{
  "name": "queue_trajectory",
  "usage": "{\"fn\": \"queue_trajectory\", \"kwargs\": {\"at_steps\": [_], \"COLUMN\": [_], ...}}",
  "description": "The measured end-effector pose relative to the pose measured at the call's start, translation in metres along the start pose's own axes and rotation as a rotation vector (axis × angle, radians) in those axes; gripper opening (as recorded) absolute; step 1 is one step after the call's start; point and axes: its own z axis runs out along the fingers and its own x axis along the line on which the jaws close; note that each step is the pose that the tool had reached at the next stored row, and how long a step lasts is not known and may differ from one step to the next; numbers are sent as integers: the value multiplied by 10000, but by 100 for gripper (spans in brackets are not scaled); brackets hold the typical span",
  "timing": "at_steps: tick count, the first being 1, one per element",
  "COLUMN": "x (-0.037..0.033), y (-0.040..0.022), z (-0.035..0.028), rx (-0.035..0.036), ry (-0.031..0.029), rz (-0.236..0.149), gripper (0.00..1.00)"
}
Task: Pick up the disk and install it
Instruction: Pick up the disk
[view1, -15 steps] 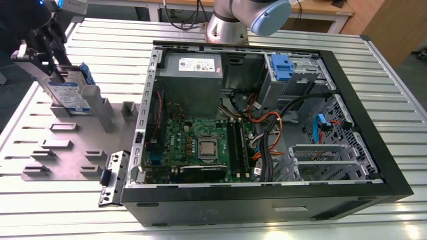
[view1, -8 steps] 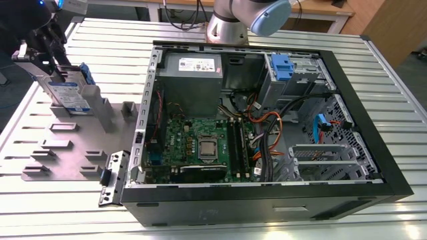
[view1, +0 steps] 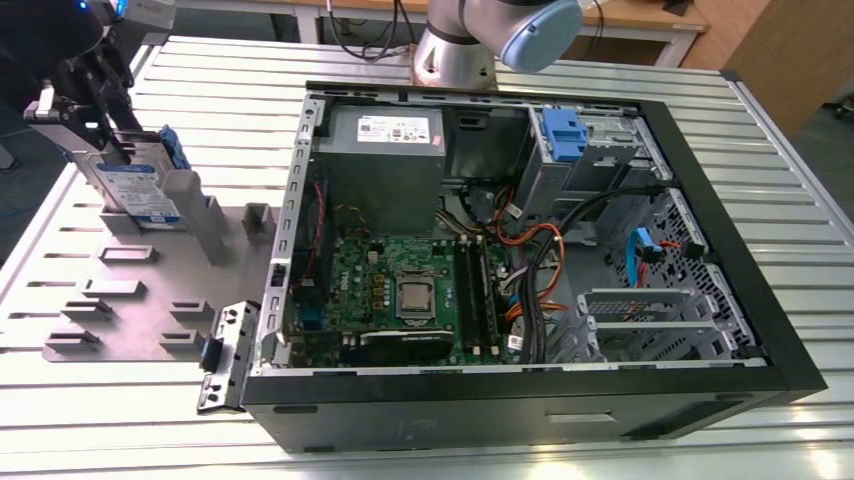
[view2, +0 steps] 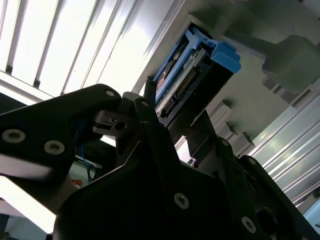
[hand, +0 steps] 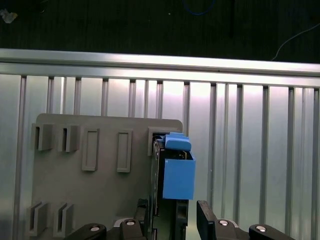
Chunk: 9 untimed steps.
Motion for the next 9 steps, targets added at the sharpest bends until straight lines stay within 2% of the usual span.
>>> {"fn": "queue_trajectory", "kwargs": {"at_steps": [9], "x": [17], "y": [0], "z": [0], "rx": [-1], "ry": [0], "rz": [1], "gripper": [51]}}
